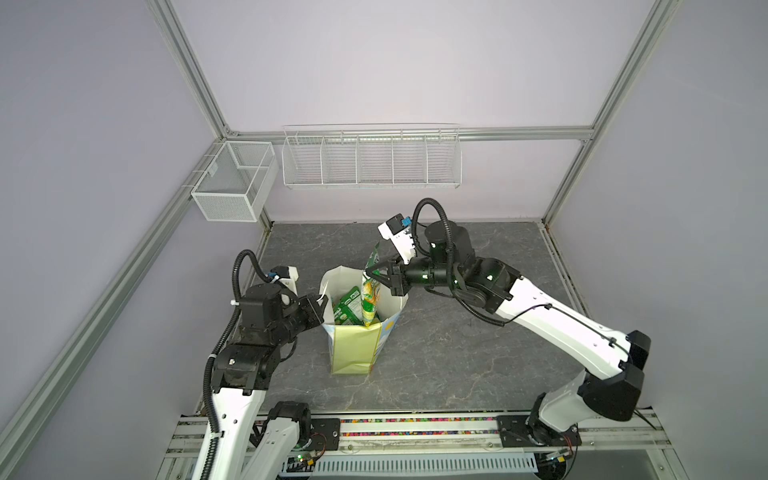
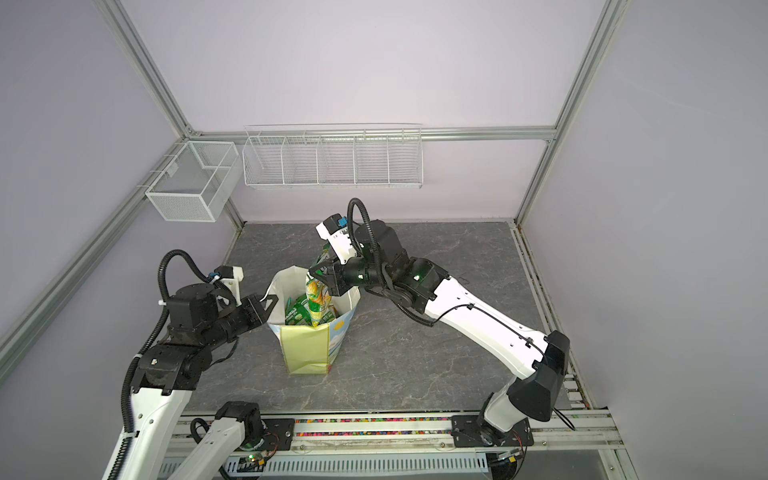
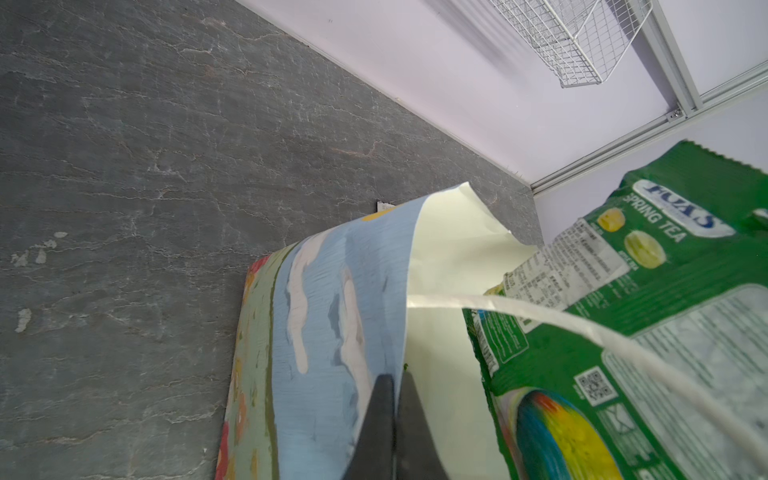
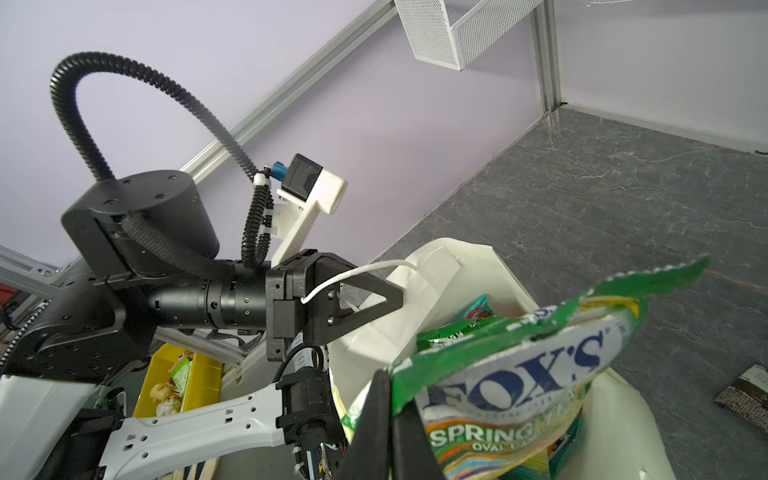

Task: Place the snacks into the paper bag
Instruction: 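Lower the green packet into the paper bag with the right gripper, then open the right gripper to release the green packet inside the bag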

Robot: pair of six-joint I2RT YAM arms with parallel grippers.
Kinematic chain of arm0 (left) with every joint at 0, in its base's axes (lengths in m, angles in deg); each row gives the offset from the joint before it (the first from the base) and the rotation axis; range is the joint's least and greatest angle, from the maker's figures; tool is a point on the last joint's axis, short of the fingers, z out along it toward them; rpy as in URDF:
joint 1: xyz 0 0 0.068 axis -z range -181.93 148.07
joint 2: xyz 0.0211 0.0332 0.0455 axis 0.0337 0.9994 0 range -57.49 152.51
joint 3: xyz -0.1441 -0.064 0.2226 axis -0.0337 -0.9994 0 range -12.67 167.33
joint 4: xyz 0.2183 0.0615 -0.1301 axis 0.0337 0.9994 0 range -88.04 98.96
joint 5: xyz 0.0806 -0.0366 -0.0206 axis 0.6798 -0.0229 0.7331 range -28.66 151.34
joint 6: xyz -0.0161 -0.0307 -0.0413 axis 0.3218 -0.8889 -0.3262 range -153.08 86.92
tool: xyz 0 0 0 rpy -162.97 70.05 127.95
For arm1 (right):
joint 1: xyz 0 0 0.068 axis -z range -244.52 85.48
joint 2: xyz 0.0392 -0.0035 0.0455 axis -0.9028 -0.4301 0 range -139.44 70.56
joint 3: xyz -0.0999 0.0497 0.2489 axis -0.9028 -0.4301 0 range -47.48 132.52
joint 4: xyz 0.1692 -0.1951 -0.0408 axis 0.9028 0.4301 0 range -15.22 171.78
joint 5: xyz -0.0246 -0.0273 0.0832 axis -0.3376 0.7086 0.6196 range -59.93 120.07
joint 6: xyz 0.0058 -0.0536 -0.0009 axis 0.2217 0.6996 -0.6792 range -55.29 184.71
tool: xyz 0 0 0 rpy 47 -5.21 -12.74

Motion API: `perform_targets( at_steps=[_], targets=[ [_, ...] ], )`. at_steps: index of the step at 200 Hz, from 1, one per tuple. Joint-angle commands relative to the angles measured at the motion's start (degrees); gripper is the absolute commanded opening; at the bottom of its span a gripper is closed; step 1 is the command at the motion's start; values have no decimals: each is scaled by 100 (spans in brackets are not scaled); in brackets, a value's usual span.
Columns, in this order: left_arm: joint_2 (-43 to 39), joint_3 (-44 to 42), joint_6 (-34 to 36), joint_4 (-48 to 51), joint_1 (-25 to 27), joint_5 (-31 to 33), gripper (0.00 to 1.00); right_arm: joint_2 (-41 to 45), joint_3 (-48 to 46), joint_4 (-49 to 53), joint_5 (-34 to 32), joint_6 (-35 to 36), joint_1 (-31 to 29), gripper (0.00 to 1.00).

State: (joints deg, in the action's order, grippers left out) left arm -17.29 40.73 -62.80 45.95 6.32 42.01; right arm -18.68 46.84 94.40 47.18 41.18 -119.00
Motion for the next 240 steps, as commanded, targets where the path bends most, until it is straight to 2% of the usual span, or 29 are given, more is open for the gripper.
perform_targets(
  at_steps=[1, 29, 54, 87, 112, 153, 177, 209, 240],
  targets=[
    [-26, 135, 29, -233, -20, -38, 0, 8, 156, -53, -122, 213, -28, 7],
    [-39, 135, 27, -223, -25, -30, 0, -109, 434, 138, -290, 273, -34, 7],
    [-39, 135, 21, -223, -25, -35, 0, -121, 323, 136, -363, 236, -28, 8],
    [-30, 109, 40, -233, -25, -33, 0, -29, 56, -16, -187, 215, -29, 23],
    [-39, 83, 27, -250, -25, -43, 0, 60, 16, -46, -156, 226, -35, 31],
    [-65, 93, 45, -215, -25, -10, 0, 273, -144, -86, -266, 232, -30, 39],
    [-81, 91, 42, -206, -25, -14, 0, 424, -271, -51, -435, 265, -34, 53],
    [-83, 91, 29, -220, -25, 1, 0, 602, -377, 88, -770, 344, -4, 77],
    [-88, 95, 27, -224, -21, 36, 0, 729, -503, 240, -1019, 322, 133, 85]
  ],
)
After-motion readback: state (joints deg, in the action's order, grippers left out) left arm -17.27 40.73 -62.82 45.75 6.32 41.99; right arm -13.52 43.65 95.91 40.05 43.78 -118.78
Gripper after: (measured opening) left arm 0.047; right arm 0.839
